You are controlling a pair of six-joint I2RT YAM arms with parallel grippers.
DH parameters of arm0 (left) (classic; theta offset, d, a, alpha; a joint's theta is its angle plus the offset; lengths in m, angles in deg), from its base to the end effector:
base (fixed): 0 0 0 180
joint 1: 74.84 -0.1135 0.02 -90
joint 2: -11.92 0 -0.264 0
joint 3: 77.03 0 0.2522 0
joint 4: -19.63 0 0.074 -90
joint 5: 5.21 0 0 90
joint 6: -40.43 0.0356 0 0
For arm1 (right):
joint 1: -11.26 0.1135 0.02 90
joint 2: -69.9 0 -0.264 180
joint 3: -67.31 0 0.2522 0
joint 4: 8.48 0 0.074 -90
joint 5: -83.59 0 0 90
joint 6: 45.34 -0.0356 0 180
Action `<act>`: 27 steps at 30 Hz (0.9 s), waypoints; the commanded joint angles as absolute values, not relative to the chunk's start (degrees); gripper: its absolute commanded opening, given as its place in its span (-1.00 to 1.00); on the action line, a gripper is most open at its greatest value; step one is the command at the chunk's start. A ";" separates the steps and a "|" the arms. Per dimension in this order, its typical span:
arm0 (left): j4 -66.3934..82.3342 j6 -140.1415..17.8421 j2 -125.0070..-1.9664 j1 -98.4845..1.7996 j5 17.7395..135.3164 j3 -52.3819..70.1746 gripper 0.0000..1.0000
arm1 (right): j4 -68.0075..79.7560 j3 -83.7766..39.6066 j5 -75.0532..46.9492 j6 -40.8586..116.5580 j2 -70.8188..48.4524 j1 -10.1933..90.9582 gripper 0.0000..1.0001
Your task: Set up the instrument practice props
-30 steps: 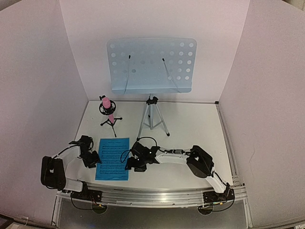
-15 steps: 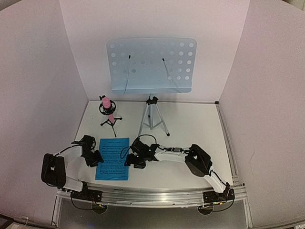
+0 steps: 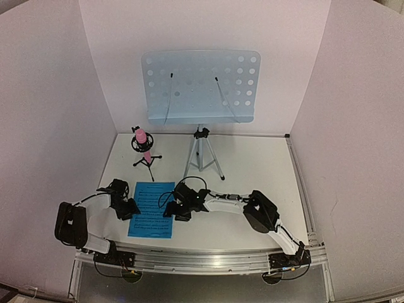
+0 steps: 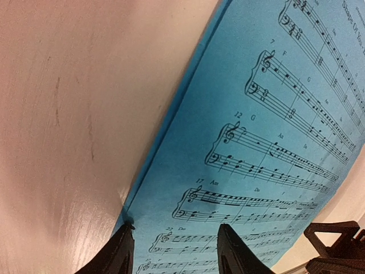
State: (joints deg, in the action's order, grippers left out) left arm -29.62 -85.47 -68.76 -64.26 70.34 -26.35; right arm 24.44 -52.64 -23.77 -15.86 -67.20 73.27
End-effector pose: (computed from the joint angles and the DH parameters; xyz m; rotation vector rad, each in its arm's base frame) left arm 0.2106 -0.0484 0.1413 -0.6296 2.9680 -0.4660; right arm 0.2364 0.4674 0.1360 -0.1951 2.8483 1.1172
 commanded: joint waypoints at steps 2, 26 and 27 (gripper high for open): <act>-26.64 -85.61 -69.98 -63.44 69.38 -27.56 0.01 | 19.05 -53.21 -25.55 -19.57 -69.74 72.79 0.33; -27.11 -84.88 -69.90 -63.47 70.66 -27.74 0.01 | 14.33 -49.98 -22.10 -22.72 -63.28 72.04 -0.25; -27.19 -84.82 -69.91 -63.46 70.71 -27.71 0.00 | 14.33 -50.23 -21.89 -22.80 -63.19 72.10 -0.28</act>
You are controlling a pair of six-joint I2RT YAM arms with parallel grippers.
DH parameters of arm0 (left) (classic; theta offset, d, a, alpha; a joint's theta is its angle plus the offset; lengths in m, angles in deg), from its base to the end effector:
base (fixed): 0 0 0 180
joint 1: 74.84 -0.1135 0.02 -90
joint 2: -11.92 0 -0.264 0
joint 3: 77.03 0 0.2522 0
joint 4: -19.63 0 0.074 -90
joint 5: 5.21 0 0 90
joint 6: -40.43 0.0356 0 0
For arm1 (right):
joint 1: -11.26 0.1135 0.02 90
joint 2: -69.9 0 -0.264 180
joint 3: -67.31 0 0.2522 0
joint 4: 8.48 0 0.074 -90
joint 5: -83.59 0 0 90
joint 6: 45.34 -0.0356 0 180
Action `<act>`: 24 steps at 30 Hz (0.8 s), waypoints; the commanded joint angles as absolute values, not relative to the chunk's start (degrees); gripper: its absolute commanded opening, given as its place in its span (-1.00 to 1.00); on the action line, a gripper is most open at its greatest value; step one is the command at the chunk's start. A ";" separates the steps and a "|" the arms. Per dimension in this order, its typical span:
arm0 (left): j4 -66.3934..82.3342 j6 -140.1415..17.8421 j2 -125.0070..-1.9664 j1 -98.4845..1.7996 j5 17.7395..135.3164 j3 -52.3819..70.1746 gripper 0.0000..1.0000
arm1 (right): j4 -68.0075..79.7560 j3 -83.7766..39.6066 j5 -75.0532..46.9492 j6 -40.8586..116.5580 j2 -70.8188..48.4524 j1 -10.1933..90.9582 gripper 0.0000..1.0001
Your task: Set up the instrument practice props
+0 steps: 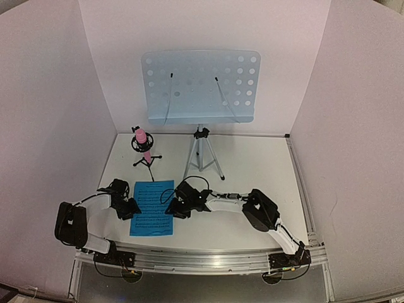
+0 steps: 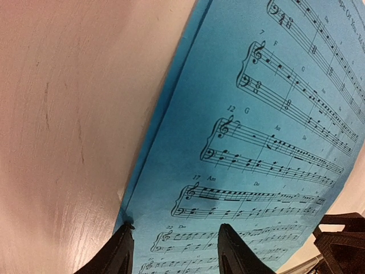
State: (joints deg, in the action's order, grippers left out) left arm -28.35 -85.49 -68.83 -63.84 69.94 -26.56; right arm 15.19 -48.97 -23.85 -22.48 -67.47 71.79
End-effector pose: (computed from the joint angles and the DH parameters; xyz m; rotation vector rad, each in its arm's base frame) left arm 0.2117 -0.0504 0.1408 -0.6119 2.9566 -0.4845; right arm 0.2496 0.4634 0.1255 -0.0172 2.7978 1.2330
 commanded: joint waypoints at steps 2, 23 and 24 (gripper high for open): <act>-27.26 -84.81 -69.91 -63.44 70.74 -27.68 0.00 | 14.35 -50.36 -21.62 -22.84 -62.85 72.16 -0.31; -27.09 -84.79 -69.22 -63.44 71.13 -28.12 0.00 | 18.63 -54.13 -20.01 -20.74 -64.24 73.34 -0.19; -27.09 -84.71 -69.16 -63.43 71.14 -28.12 0.00 | 18.60 -54.16 -20.05 -20.78 -64.35 73.33 -0.19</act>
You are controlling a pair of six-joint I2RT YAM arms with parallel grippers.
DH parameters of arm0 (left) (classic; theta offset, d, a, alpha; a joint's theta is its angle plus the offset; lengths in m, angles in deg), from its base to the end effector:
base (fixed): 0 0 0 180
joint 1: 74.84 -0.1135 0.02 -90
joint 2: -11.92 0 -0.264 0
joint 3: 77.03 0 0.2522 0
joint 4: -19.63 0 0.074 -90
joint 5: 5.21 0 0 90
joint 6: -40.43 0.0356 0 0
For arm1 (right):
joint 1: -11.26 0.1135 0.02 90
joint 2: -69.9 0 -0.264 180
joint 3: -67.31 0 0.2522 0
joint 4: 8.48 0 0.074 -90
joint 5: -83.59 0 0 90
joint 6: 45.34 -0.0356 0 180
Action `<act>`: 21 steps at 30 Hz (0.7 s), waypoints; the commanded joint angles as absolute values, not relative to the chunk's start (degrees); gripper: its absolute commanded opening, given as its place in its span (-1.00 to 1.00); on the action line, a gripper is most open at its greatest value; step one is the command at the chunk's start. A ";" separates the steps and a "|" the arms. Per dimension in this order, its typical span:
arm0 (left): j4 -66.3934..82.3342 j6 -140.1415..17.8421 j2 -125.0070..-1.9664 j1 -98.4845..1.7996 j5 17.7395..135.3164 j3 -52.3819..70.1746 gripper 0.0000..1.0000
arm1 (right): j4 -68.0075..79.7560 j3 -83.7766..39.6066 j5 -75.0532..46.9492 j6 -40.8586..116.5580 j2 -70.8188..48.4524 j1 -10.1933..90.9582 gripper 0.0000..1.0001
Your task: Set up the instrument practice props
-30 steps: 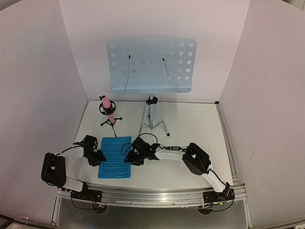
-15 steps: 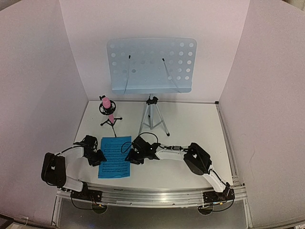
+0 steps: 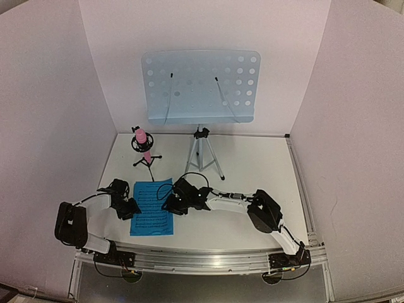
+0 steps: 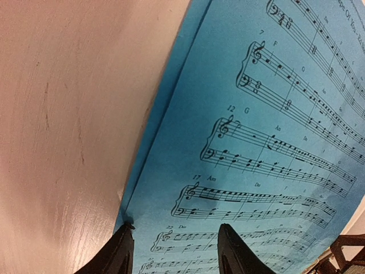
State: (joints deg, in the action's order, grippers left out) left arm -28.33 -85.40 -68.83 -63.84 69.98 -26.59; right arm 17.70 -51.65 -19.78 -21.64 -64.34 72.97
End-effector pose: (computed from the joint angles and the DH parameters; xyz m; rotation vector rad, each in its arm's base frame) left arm 0.2116 -0.0504 0.1406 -0.6097 2.9569 -0.4833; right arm 0.2434 0.4696 0.1642 -0.0345 2.7060 1.2341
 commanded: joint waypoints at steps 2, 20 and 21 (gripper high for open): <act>-27.10 -84.73 -68.98 -63.45 71.21 -28.21 0.00 | 18.62 -53.83 -20.03 -21.36 -64.76 73.28 -0.18; -27.27 -84.55 -67.75 -63.45 71.51 -28.69 -0.01 | 18.81 -51.61 -20.77 -22.93 -68.60 72.97 -0.20; -27.27 -84.55 -67.72 -63.49 71.45 -28.72 -0.01 | 18.81 -51.05 -20.65 -23.00 -68.35 72.85 -0.21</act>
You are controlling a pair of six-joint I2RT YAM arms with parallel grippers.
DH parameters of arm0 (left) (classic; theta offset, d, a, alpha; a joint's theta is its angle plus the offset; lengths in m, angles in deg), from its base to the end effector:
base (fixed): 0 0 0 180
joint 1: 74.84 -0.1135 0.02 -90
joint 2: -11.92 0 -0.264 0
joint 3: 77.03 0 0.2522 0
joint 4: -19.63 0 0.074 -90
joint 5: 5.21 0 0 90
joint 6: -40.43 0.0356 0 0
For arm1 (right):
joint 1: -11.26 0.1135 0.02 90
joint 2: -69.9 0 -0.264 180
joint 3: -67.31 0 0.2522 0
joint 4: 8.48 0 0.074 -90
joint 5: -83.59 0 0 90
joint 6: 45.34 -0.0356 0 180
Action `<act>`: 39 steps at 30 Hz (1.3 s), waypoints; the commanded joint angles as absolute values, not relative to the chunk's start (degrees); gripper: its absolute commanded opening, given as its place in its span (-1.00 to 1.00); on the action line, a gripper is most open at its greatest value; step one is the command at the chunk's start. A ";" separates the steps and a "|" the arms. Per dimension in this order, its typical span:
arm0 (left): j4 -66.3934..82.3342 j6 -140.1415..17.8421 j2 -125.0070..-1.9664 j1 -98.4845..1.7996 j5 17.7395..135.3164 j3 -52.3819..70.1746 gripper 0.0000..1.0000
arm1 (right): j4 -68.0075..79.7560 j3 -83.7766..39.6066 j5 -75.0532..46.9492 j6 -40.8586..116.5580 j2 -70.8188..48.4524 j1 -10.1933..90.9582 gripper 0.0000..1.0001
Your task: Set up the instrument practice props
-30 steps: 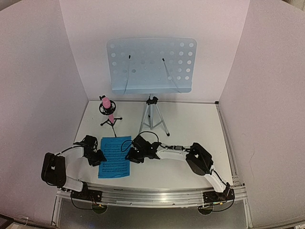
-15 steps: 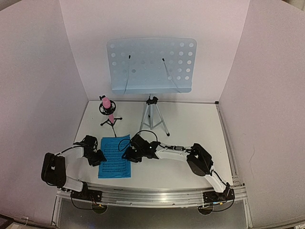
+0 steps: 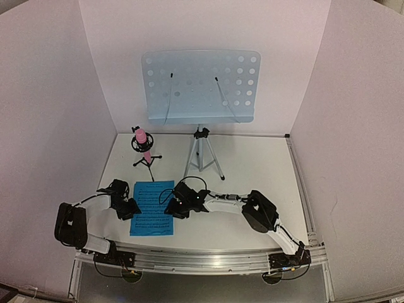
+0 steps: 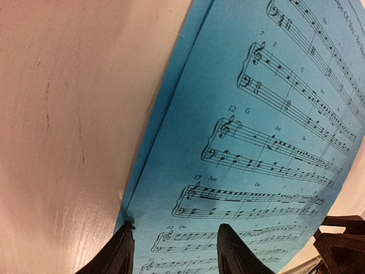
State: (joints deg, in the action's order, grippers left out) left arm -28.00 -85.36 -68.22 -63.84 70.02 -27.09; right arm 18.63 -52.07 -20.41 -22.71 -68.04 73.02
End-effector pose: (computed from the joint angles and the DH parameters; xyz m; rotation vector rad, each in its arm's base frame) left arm 0.2099 -0.0501 0.1408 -0.6057 2.9497 -0.4856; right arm 0.2436 0.4718 0.1324 -0.0028 2.7877 1.1711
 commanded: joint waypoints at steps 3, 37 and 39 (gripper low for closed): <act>-27.15 -84.61 -67.75 -63.46 71.41 -28.74 -0.01 | 18.77 -50.32 -20.51 -22.46 -68.02 72.70 -0.25; -26.53 -79.84 -36.48 -66.97 57.48 -15.23 0.84 | 67.00 -73.22 1.55 45.50 -47.26 84.44 -1.00; -23.92 -79.26 -33.92 -66.96 54.88 -16.43 0.84 | 71.06 -76.23 5.22 49.84 -46.62 86.38 -1.00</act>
